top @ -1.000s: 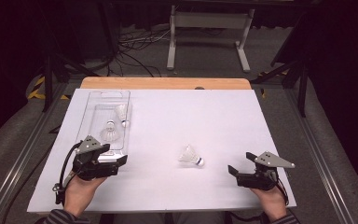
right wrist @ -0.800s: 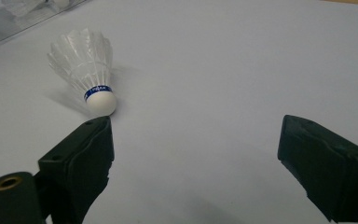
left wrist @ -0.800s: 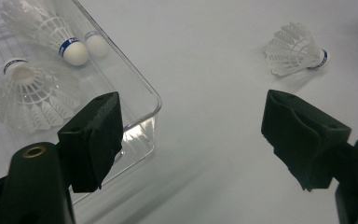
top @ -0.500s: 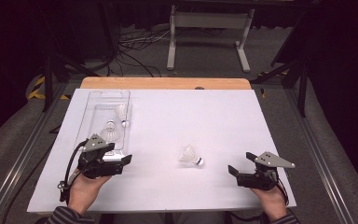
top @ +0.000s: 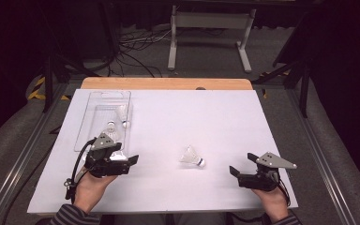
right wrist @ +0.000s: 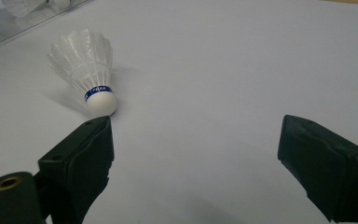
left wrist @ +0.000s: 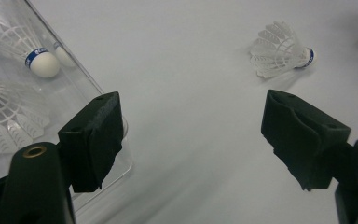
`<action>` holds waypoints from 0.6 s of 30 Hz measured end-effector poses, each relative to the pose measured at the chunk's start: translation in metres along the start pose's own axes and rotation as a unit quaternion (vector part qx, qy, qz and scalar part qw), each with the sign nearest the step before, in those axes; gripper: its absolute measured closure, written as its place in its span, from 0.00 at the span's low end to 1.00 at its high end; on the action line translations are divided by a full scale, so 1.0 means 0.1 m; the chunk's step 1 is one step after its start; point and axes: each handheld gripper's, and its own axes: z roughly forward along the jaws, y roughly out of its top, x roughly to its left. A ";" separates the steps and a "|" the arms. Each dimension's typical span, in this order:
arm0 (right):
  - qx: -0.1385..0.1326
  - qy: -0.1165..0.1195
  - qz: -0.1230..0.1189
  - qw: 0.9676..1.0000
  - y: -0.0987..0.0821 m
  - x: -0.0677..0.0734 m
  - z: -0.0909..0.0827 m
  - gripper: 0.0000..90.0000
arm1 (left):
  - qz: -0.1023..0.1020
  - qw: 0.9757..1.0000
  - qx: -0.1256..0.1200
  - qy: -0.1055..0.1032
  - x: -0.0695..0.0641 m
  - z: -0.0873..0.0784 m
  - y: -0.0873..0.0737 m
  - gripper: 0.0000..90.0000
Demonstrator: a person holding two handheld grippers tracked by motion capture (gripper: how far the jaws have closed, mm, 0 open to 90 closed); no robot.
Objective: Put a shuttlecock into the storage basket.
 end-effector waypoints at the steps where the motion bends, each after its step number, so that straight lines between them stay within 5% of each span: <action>1: 0.000 0.000 0.000 1.000 0.00 0.00 0.00 0.12 | -0.002 1.000 0.001 -0.002 -0.01 0.01 0.00 0.25; 18: 0.000 0.001 -0.001 1.000 0.00 0.00 0.00 0.12 | 0.009 1.000 0.020 -0.009 -0.05 0.10 0.06 0.25</action>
